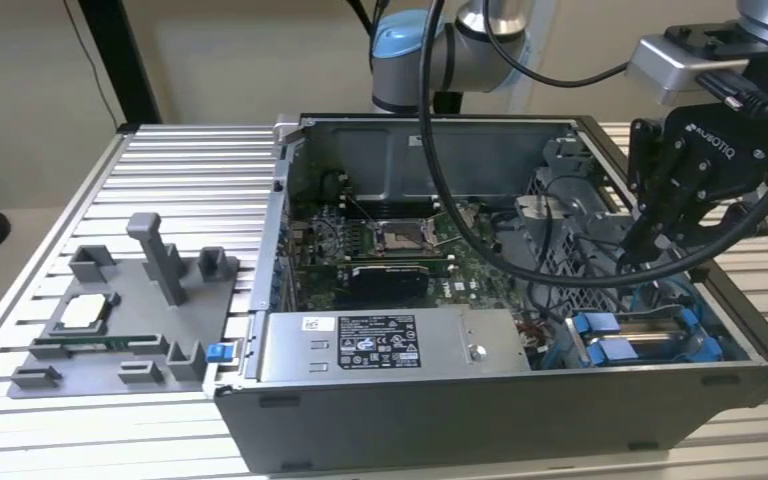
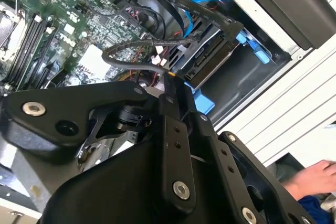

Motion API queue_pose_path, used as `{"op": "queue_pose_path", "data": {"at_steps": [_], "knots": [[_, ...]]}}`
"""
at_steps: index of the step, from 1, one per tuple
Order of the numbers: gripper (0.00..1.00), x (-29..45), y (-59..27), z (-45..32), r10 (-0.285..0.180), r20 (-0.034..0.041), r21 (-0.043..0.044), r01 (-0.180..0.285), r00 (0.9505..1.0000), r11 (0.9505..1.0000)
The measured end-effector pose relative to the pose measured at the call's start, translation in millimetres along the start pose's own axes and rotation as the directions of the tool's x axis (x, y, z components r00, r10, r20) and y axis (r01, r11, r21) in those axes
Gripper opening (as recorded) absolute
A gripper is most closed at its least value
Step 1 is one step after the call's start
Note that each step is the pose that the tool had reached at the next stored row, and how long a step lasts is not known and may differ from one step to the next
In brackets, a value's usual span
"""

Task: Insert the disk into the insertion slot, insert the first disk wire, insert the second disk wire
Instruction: 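Insert the first disk wire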

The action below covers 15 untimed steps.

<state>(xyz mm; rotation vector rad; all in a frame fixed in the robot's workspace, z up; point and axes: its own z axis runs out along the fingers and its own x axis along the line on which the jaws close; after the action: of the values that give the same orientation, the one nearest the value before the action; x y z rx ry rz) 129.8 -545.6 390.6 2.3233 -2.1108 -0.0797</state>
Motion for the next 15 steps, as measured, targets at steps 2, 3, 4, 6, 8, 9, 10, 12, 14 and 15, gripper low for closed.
{"op": "queue_pose_path", "data": {"at_steps": [2, 3, 4, 6, 8, 9, 10, 12, 14, 15], "knots": [[0.00, 0.0, 0.0, 0.0, 0.000, 0.0001, 0.0000, 0.000, 1.0000, 1.0000], [0.00, 0.0, 0.0, 0.0, 0.000, 0.0000, 0.0000, 0.000, 1.0000, 1.0000], [0.00, 0.0, 0.0, 0.0, 0.000, 0.0000, 0.0000, 0.000, 1.0000, 1.0000], [0.00, 0.0, 0.0, 0.0, 0.000, 0.0000, 0.0000, 0.000, 1.0000, 1.0000], [0.00, 0.0, 0.0, 0.0, 0.000, 0.0001, 0.0000, 0.000, 1.0000, 1.0000], [0.00, 0.0, 0.0, 0.0, 0.000, 0.0000, 0.0000, 0.000, 1.0000, 1.0000], [0.00, 0.0, 0.0, 0.0, 0.000, 0.0001, 0.0000, 0.000, 1.0000, 1.0000], [0.00, 0.5, -1.5, -0.1, 0.002, 0.0002, -0.0008, -0.002, 1.0000, 1.0000], [0.00, 1.1, -3.6, -0.2, 0.004, 0.0005, -0.0026, -0.004, 1.0000, 1.0000], [0.00, 1.5, -4.8, -0.2, 0.005, 0.0006, -0.0035, -0.005, 1.0000, 1.0000]]}}
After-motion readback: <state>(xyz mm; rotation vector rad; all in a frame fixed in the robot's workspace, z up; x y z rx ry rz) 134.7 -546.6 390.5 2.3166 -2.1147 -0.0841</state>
